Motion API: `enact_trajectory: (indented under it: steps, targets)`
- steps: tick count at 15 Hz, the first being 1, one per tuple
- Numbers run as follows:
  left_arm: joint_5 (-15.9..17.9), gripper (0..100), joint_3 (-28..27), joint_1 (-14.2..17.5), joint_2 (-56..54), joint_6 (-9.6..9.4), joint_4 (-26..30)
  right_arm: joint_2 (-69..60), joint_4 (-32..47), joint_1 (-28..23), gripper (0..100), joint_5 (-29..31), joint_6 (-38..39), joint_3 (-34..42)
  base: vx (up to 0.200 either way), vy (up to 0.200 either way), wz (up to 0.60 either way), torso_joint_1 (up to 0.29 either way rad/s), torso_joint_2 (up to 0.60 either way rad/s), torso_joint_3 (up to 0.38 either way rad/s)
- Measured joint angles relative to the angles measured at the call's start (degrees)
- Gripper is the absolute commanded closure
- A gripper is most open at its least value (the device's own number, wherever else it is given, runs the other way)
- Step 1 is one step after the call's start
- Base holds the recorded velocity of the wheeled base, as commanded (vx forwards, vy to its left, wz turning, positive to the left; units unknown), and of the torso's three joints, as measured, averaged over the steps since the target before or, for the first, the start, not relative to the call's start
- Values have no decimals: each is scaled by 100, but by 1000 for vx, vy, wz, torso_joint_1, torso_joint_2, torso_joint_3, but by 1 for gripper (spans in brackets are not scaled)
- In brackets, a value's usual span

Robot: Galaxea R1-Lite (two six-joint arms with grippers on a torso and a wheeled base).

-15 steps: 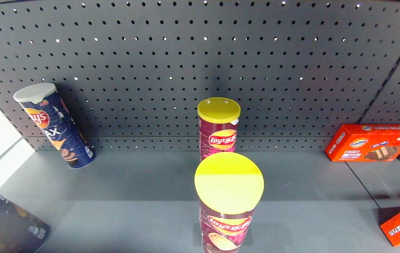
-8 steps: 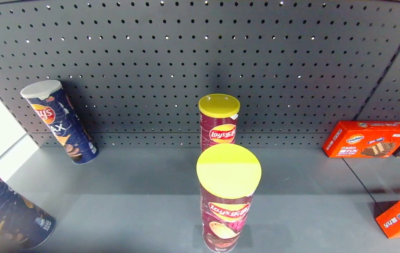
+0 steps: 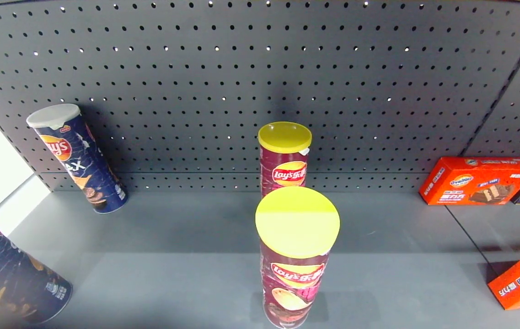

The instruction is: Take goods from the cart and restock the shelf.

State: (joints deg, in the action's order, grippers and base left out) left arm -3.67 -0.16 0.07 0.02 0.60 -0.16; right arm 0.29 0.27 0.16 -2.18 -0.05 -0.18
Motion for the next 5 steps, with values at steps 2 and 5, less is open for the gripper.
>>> enact_trajectory:
  steps: [2, 5]
  targets:
    - [0, 0, 0, 0, 0, 0, 0, 0, 0, 0, 0, 2, 5, 0, 0, 0, 0, 0, 0, 0]
    - [-5, 0, 0, 0, 0, 0, 0, 0, -2, 0, 0, 7, 5, 0, 0, 0, 0, 0, 0, 0]
